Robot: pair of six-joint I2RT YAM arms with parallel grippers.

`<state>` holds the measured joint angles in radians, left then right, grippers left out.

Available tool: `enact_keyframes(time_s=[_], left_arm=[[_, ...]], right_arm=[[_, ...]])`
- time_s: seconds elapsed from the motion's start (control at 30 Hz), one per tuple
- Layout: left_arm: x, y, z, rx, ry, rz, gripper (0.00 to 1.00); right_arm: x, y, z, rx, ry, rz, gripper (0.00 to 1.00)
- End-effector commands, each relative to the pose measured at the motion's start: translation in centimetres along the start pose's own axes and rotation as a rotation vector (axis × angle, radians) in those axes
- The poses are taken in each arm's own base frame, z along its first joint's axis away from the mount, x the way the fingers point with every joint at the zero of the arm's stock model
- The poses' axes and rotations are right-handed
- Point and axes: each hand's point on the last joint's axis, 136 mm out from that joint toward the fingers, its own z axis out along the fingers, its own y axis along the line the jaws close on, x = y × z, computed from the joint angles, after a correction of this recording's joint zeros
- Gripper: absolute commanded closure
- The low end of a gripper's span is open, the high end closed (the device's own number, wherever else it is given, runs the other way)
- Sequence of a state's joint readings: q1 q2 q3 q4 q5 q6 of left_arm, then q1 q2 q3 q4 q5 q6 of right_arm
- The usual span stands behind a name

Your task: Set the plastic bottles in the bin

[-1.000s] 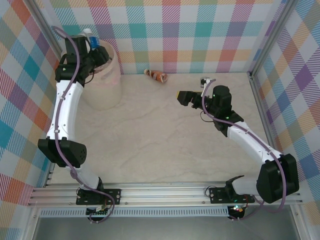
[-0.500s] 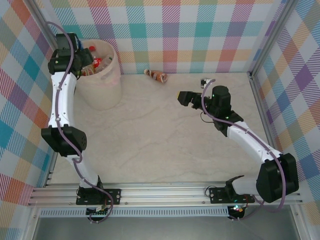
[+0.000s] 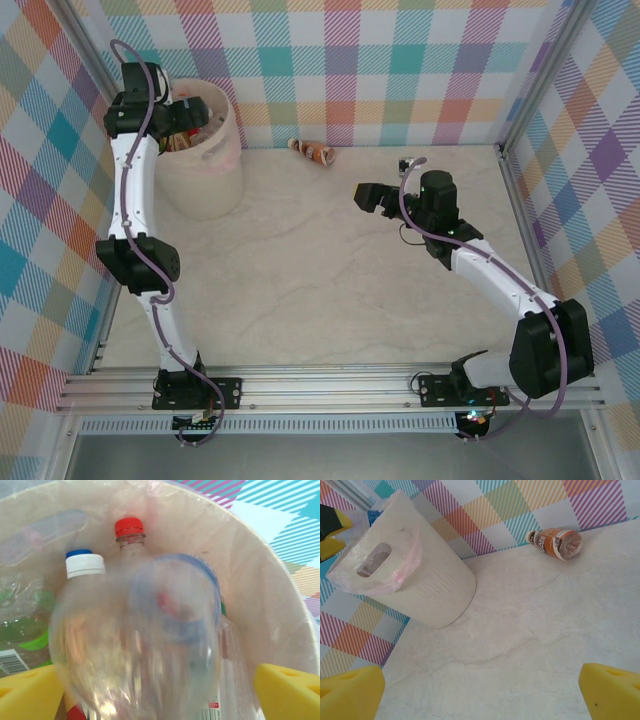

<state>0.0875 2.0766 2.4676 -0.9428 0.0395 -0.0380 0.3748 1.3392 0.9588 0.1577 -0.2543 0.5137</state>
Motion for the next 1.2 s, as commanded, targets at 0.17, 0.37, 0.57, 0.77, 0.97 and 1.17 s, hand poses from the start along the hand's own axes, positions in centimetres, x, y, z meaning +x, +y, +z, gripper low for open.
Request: enact_keyframes(time_s=[0.17, 0.37, 0.57, 0.77, 0.97, 1.17], left_arm=[[-2.6, -3.4, -4.5, 0.172, -0.094, -0.071, 0.0], [-3.5, -3.7, -2.6, 0.189, -0.111, -0.126, 0.0], [-4.2, -4.9, -0.6, 0.264, -0.124, -0.162, 0.0], [-2.0, -2.9, 4.0, 0.18, -0.05, -0.221, 0.0], [-1.8, -2.6, 4.1, 0.169, -0.037, -0.23, 0.0], [-3.7, -2.7, -0.9, 0.155, -0.1, -0.209, 0.0]], right_arm=[[-1.2, 0.8, 0.9, -0.015, -0.007, -0.015, 0.0], [-1.1, 0.1, 1.1, 0.018, -0.003, -0.004, 0.0], [-0.6, -0.6, 1.5, 0.04, 0.01, 0.024, 0.0], [-0.4, -0.8, 1.8, 0.044, 0.022, 0.045, 0.0], [-0.2, -0.9, 1.8, 0.048, 0.029, 0.056, 0.0], [-0.3, -0.8, 2.0, 0.045, 0.032, 0.066, 0.0]])
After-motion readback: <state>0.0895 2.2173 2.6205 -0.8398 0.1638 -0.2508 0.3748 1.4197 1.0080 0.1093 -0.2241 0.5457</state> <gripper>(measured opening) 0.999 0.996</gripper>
